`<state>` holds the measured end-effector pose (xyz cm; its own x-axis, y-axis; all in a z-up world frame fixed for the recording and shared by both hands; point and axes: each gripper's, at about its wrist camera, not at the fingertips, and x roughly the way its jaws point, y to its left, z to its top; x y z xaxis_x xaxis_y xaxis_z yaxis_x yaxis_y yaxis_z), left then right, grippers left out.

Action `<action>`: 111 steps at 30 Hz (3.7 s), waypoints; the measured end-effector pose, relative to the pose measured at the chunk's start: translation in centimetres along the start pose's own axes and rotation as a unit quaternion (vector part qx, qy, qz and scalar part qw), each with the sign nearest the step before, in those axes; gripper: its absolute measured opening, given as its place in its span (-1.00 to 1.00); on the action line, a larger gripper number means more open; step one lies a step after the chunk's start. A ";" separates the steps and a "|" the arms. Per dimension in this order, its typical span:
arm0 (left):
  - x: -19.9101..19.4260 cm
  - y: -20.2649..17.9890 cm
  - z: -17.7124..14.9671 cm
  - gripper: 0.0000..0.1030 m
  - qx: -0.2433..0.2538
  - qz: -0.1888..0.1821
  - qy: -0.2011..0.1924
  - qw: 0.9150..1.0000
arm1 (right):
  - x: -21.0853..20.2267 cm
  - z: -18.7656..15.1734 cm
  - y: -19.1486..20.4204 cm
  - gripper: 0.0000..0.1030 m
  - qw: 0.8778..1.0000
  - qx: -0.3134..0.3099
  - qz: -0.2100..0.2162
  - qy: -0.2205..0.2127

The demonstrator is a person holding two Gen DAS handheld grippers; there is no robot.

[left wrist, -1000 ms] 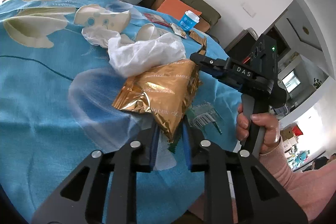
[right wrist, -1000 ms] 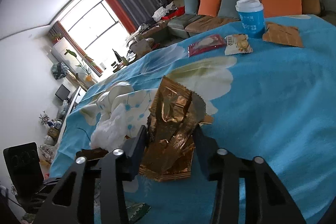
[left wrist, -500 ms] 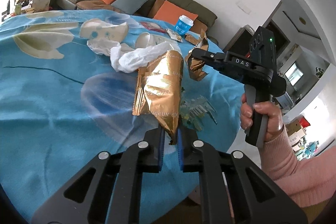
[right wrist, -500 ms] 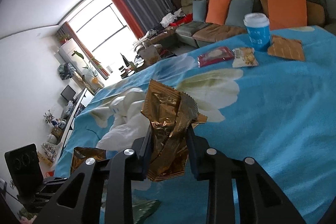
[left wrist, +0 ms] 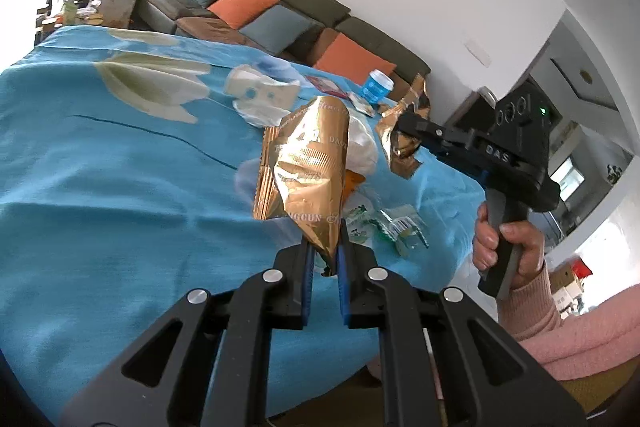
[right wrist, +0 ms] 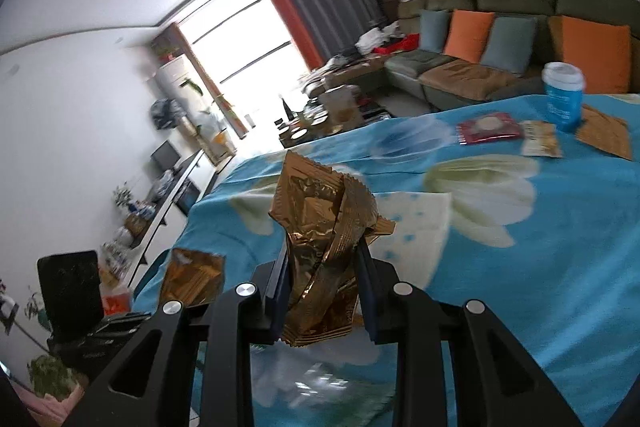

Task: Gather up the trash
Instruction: 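Grasp a gold wrapper with the left tool while the right tool grasps another, then carry both gold wrappers over the teal bin, then open both tools to drop the gold wrappers into the bin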

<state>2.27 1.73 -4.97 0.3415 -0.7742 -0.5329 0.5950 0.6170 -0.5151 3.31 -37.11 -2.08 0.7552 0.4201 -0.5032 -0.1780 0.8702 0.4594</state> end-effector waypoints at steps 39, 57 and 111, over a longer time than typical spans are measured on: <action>-10.3 4.6 -2.2 -0.79 -0.052 0.130 -0.082 0.987 | 7.6 0.0 12.8 -0.47 0.982 -0.081 0.154 0.078; -18.0 8.2 -4.8 -0.79 -0.088 0.221 -0.116 0.964 | 13.7 -0.9 20.5 -0.47 0.962 -0.135 0.204 0.123; -20.5 20.4 -8.3 -0.75 -0.222 0.364 -0.098 0.899 | 30.5 -6.8 35.4 -0.33 0.929 -0.213 0.157 0.259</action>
<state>1.37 31.38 -10.18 0.6707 -0.1249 -0.7312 -0.1722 0.9326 -0.3172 15.74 8.28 -6.08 0.2390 0.6422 -0.7283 -0.6553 0.6602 0.3670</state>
